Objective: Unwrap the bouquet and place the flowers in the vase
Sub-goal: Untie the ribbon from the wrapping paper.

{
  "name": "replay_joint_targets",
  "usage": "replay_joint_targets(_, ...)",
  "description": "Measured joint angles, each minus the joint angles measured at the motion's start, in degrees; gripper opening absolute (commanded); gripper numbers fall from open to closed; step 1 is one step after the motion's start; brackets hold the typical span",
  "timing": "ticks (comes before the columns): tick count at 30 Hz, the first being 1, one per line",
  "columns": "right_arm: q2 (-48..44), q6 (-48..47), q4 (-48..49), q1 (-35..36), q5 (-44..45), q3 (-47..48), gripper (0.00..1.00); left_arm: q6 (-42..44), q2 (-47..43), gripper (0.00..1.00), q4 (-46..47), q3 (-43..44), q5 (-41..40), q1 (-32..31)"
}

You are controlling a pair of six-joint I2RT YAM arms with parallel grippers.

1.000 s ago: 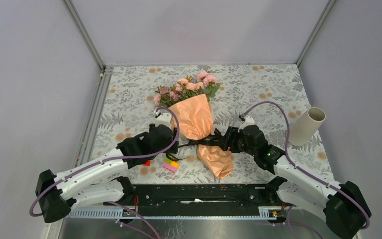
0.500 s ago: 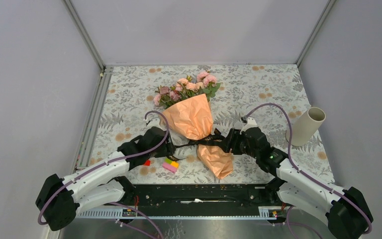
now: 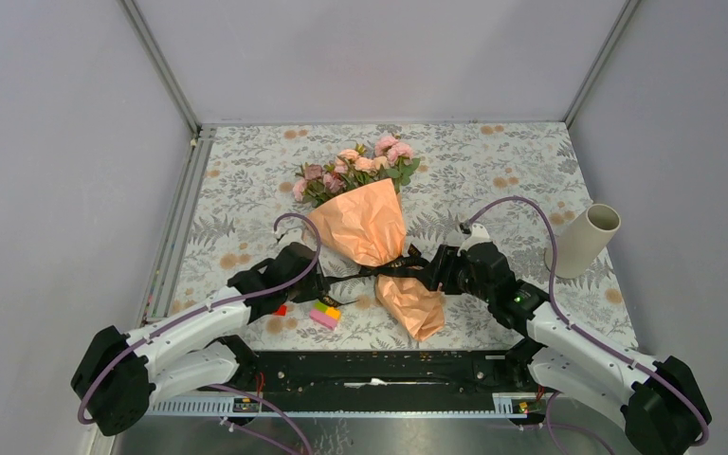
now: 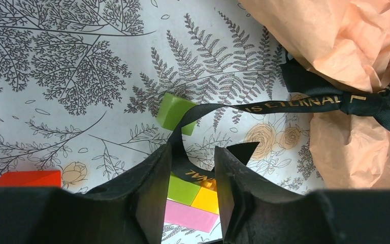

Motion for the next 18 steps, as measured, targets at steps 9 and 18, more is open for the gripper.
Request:
replay_joint_targets(9, 0.0, 0.0, 0.0, 0.0, 0.0, 0.0, 0.62, -0.1, 1.3, 0.4, -0.3, 0.0, -0.3, 0.0)
replay_joint_targets(18, 0.0, 0.0, -0.3, 0.0, 0.0, 0.0, 0.62, -0.1, 1.6, 0.17, -1.4, 0.0, -0.7, 0.0)
